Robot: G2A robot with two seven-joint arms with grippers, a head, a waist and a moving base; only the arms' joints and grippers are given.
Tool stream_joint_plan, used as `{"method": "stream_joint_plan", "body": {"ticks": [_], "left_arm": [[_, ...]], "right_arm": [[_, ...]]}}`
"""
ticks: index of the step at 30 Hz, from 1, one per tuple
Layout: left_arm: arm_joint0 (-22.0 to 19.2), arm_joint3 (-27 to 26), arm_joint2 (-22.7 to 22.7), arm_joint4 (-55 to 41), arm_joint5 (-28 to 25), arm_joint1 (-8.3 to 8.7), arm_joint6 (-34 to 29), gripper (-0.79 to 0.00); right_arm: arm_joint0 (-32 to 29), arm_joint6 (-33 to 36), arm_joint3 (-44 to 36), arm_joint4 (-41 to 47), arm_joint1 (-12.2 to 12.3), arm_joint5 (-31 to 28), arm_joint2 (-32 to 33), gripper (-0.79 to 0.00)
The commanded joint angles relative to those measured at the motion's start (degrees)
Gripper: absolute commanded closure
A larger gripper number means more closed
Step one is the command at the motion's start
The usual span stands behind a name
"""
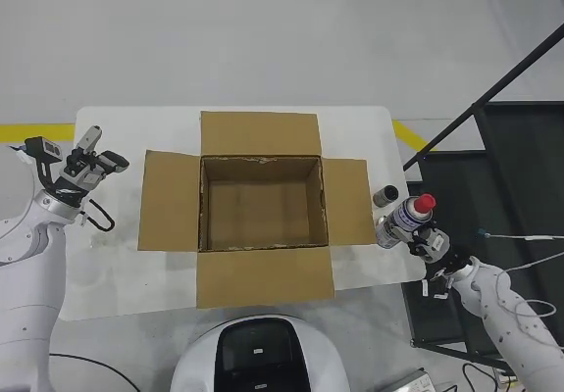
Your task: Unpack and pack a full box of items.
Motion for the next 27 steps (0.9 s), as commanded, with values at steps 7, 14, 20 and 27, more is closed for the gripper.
{"method": "stream_joint_plan", "body": {"ticks": [7,14,20,27], "left_arm": [[0.0,0.0,0.0,0.0,0.0,0.0,0.0,-0.785],[0.0,0.0,0.0,0.0,0.0,0.0,0.0,-0.785],[0.0,0.0,0.0,0.0,0.0,0.0,0.0,-0.785],[0.0,0.0,0.0,0.0,0.0,0.0,0.0,-0.785]], "right_arm": [[0.0,0.0,0.0,0.0,0.0,0.0,0.0,0.0],[-0.2,1.5,-0.5,0.8,-0.1,0.5,-0.1,0.0],[-1.6,0.1,1.2,2.8,-0.5,1.0,0.2,0.0],[-5.8,-7.7,3.5,3.6,-0.7,7.7,-0.5,0.0]]}}
